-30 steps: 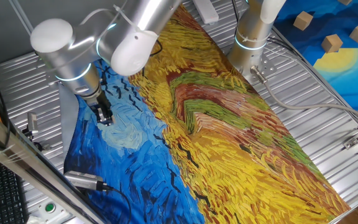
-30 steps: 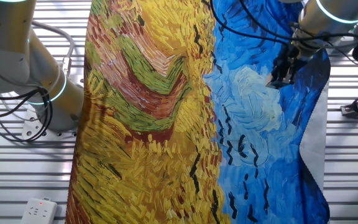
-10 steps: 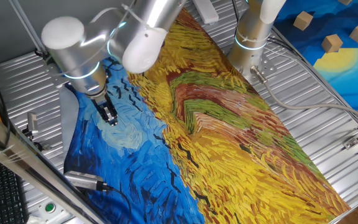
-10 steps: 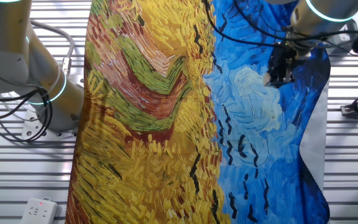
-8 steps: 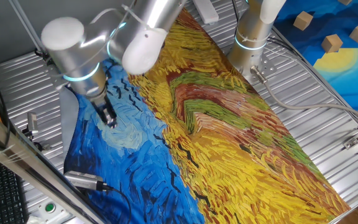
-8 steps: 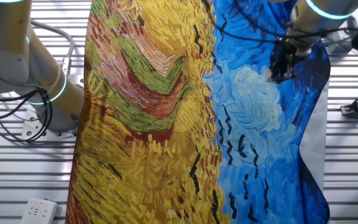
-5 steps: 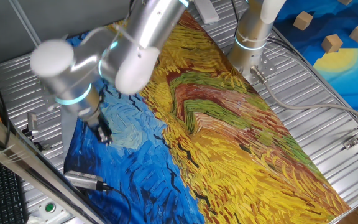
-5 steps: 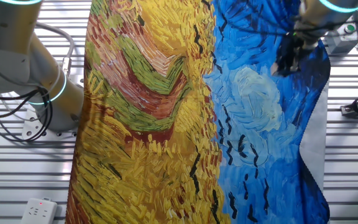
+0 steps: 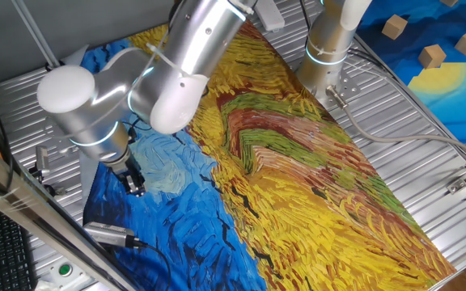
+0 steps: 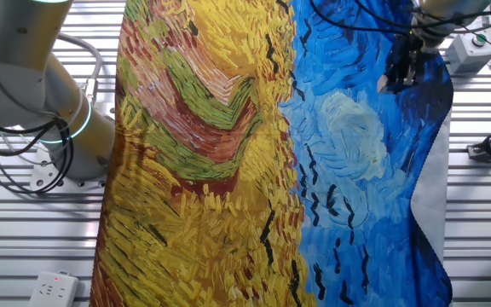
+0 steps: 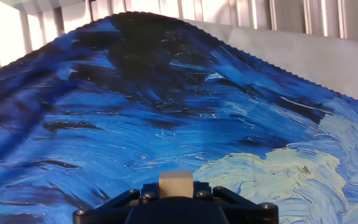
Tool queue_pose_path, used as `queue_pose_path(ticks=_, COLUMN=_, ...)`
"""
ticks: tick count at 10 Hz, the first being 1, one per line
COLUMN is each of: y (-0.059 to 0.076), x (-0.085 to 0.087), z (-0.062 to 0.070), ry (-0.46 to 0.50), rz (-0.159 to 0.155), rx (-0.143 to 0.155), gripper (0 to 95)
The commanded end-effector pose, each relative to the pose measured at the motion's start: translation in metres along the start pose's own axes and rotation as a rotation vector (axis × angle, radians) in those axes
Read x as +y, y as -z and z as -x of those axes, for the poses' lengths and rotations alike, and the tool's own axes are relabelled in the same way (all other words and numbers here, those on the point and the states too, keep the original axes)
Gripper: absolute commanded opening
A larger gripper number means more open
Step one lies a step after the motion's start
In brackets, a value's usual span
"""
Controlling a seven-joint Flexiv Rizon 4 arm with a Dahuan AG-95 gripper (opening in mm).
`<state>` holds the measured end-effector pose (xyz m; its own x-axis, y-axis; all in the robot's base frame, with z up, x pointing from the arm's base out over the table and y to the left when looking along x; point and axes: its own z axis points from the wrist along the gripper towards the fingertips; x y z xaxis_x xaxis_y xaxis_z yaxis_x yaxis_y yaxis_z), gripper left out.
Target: Pick up the small block on the left and move it to the right
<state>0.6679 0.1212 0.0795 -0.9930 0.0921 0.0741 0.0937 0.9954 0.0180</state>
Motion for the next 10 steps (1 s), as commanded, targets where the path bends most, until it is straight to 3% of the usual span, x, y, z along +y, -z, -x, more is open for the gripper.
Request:
queue_pose_path(ticks=1, y=0.002, x=0.0, z=0.0, ry=0.001, rz=-0.004, rx=0.0, gripper=0.0)
queue_pose_path(ticks=5, y=0.01, x=0.0, z=0.007, ry=-0.005, rz=-0.007, rx=-0.001, gripper=0.0)
queue_pose_path(ticks=8, y=0.015, x=-0.001, z=0.026, ry=-0.008, rz=-0.003, rx=0.012, gripper=0.0)
queue_pose_path(ticks=10, y=0.016, x=-0.004, z=0.026, ry=0.002, rz=-0.006, rx=0.015, gripper=0.0)
